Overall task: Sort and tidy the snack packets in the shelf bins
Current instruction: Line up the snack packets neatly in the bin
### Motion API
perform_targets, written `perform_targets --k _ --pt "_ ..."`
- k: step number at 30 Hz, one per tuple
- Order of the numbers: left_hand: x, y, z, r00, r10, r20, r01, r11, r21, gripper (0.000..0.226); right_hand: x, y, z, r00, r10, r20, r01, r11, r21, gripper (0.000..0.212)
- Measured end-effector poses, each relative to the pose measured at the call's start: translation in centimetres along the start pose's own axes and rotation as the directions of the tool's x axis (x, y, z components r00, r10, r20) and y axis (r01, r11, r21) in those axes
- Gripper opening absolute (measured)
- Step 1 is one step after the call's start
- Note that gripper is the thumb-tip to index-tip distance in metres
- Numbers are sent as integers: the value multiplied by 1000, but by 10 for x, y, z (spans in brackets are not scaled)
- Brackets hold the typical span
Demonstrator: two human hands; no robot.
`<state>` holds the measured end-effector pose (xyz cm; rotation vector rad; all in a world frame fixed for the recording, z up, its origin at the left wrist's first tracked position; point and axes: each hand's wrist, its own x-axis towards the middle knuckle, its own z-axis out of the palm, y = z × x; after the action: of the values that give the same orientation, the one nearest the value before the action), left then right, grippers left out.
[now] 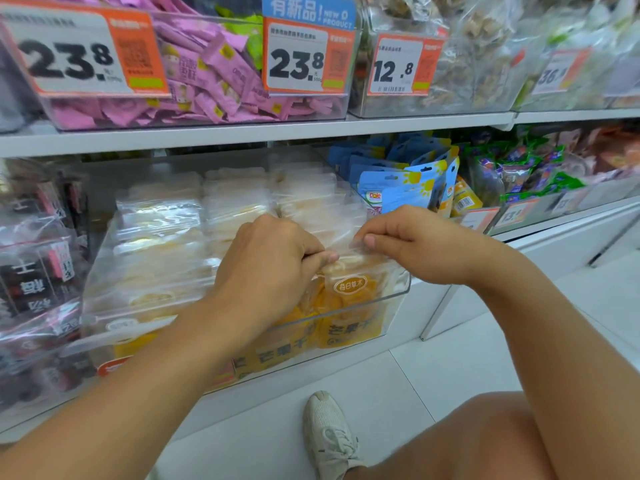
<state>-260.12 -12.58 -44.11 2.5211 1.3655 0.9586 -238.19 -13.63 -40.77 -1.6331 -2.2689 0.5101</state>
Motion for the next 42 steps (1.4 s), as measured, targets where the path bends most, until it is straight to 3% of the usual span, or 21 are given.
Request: perform_targets --k 3,6,9,12,16,22,24,30,37,42 --pt "-2 6 -6 996 -5 91 -7 993 122 42 -2 -15 1 1000 8 -19 -8 1000 -16 27" --pt "-6 12 -18 988 -26 154 -7 979 205 21 5 -36 0 997 -13 -80 -4 978 -210 27" --pt "-5 13 -40 981 -51 187 12 979 201 52 19 -50 6 995 -84 -43 73 973 -221 25" --pt "0 6 -48 961 -91 261 -4 939 343 81 29 -53 13 995 -97 2 95 970 -222 24" --pt "-9 -1 -30 917 -103 386 -79 900 428 83 27 -49 10 987 -156 36 160 971 -179 11" --pt "-9 -9 -27 925 -51 377 -120 902 414 81 5 -36 -11 943 -314 -112 270 916 -298 12" --pt "-10 -10 -26 925 -48 376 -118 905 408 81 0 -37 -18 944 -296 -145 234 911 -338 7" --pt "-11 -8 -26 936 -37 350 -88 938 336 87 -5 -44 -26 974 -213 -75 158 881 -445 12" --pt "-11 -4 -27 952 -21 305 -61 965 257 68 -10 -61 -35 989 -138 -49 81 794 -602 9" --pt "-10 -3 -28 949 -46 313 -65 939 337 66 16 -56 -6 992 -105 68 125 843 -524 3"
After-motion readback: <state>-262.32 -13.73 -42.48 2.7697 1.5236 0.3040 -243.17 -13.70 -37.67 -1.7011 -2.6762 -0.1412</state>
